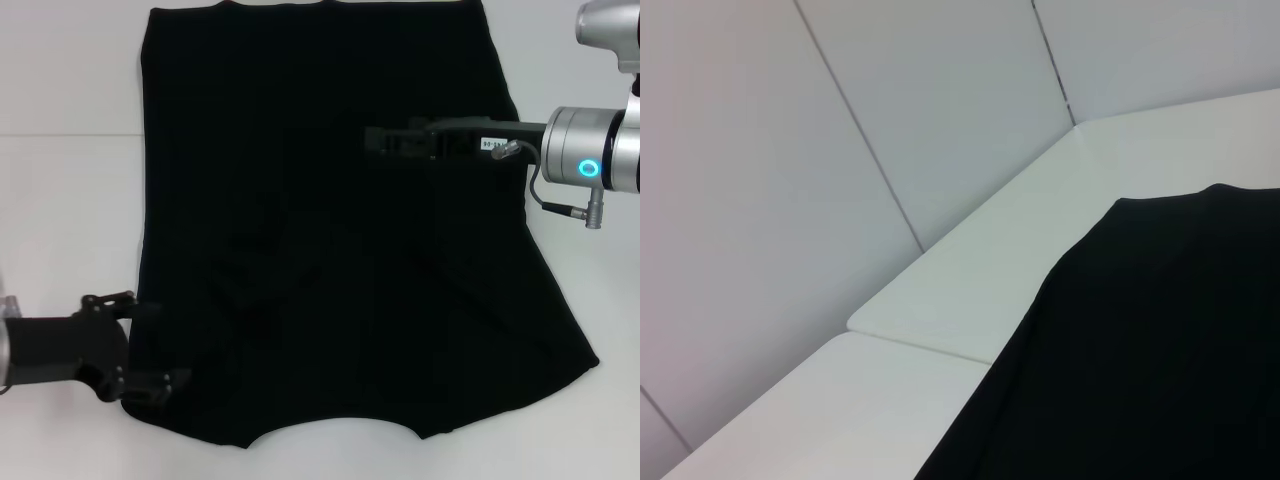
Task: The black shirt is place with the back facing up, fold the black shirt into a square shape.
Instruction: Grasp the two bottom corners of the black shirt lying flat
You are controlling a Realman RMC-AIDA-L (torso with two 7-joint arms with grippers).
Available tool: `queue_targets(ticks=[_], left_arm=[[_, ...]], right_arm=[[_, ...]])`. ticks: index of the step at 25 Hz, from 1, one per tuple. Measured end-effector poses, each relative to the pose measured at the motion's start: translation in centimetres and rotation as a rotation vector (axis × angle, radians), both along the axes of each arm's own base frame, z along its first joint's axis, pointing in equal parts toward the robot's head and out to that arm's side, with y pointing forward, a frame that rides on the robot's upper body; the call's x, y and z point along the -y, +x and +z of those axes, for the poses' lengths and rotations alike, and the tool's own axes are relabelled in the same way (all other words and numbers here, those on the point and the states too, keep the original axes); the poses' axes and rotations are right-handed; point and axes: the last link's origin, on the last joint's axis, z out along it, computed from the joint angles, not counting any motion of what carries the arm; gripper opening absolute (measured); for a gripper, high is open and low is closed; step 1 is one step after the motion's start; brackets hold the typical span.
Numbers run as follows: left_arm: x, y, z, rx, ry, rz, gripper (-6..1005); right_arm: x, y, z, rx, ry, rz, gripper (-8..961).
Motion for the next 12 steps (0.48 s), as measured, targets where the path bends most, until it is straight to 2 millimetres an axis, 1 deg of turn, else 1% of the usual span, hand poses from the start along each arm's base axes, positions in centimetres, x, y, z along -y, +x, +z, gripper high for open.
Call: queue_targets(ticks=[7, 12], left_arm=[[-0.6, 0.2, -1.6, -0.113, -0.043, -0.035, 906], [-0.7, 0.1, -1.7, -0.128, -0.041, -0.034, 904]], right_arm=[[0.1, 0.3, 0.1, -0.008, 0.002, -0.011, 929], [0.2, 0.6, 0.2, -0.008, 0.005, -0.017, 928]])
